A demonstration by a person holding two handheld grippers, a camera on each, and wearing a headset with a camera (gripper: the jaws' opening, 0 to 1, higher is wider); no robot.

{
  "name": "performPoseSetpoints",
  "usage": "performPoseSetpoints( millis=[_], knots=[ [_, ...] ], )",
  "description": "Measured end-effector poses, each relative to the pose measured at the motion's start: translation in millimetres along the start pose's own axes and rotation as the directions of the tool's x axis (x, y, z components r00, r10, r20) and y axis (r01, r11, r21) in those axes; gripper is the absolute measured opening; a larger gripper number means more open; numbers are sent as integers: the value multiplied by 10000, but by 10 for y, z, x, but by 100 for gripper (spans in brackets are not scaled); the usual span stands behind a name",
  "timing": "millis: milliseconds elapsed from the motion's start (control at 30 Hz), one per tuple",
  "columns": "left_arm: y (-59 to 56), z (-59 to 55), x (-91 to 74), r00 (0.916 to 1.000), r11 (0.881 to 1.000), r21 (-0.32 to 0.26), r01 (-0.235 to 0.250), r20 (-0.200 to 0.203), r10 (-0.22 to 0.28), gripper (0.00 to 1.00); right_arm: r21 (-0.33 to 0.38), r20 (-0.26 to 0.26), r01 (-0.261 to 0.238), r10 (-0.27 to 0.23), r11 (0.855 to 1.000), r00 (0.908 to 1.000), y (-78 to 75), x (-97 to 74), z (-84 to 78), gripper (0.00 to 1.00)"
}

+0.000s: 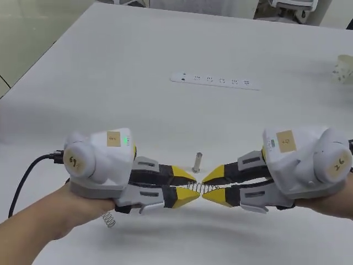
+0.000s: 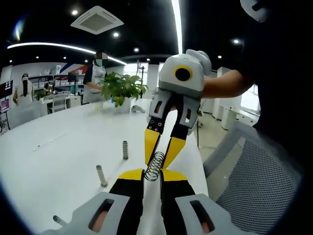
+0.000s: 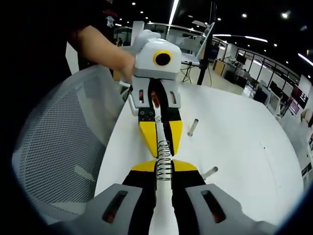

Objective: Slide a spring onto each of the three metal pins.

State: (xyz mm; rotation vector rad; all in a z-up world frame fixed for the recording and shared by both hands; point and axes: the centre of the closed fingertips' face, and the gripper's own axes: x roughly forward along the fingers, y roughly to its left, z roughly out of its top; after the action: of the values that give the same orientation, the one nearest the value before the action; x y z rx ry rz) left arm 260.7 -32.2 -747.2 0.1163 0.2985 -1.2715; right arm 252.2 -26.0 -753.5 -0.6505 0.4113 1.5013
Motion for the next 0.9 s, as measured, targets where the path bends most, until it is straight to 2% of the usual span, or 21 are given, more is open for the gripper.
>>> performPoseSetpoints(
  millis=[467,900],
  knots=[
    [-29,26,-17,9999,9997,214,92,-72,-91,3,235,91,-47,45,9997,9999,9,-5,24,8],
    [-56,-7,-40,9998,9999,-11,135,-147,-135,3,640,59,72,-76,9979,10000,11,-29,6,11]
  ],
)
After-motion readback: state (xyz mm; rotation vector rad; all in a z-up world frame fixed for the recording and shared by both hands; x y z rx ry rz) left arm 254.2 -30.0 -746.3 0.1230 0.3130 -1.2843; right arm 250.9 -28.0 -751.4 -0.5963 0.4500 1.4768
